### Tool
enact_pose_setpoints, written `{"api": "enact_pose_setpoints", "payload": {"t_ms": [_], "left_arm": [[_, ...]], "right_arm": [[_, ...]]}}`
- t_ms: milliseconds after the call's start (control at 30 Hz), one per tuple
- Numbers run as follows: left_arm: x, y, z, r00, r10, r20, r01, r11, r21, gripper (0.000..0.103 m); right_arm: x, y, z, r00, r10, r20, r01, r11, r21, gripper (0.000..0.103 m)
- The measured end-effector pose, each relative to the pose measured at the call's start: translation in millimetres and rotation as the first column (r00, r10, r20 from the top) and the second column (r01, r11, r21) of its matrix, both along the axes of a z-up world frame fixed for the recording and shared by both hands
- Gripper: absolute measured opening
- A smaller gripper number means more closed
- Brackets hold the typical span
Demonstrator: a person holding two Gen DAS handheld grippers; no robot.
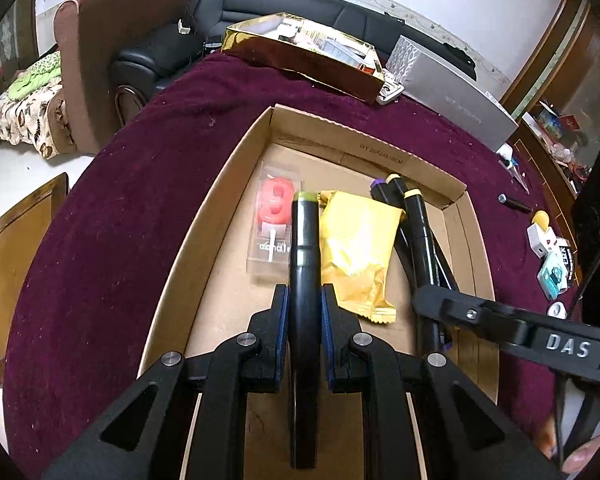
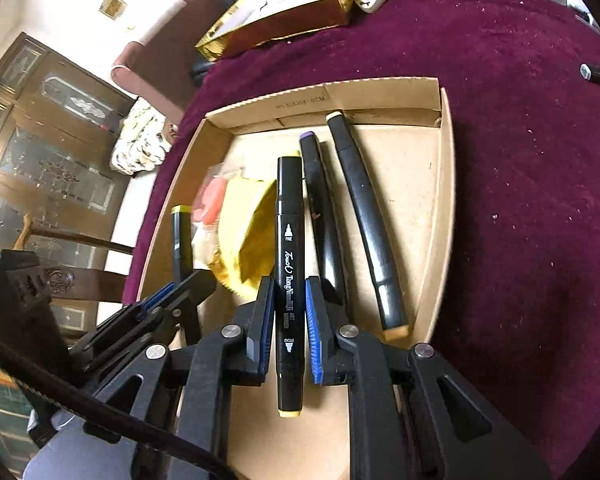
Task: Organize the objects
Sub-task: 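Carry the marker into the tray with the left gripper while the right gripper places its marker there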
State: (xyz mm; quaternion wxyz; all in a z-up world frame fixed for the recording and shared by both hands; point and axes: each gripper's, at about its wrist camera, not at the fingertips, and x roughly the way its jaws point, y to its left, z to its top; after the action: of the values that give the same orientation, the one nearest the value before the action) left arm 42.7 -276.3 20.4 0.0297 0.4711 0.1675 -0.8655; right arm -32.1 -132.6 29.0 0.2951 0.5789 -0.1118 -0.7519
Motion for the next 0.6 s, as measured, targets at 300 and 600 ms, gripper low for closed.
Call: {"api": "enact_pose_setpoints", "payload": {"t_ms": [300, 600], "left_arm": [[6.0, -11.3, 4.2, 1.000, 0.019, -0.010, -0.019, 0.998, 0.060, 0.014], [39.2, -22.1, 24.7, 0.993, 0.084, -0.083, -0.074, 0.990, 0.120, 0.048]], "right_arm": [[-17.6, -21.4, -4.1, 0.999, 0.003, -0.032, 0.000, 0.996, 0.092, 0.014], [-14.5, -11.7, 10.6, 0.997, -0.016, -0.073, 0.021, 0.997, 0.069, 0.039]]}}
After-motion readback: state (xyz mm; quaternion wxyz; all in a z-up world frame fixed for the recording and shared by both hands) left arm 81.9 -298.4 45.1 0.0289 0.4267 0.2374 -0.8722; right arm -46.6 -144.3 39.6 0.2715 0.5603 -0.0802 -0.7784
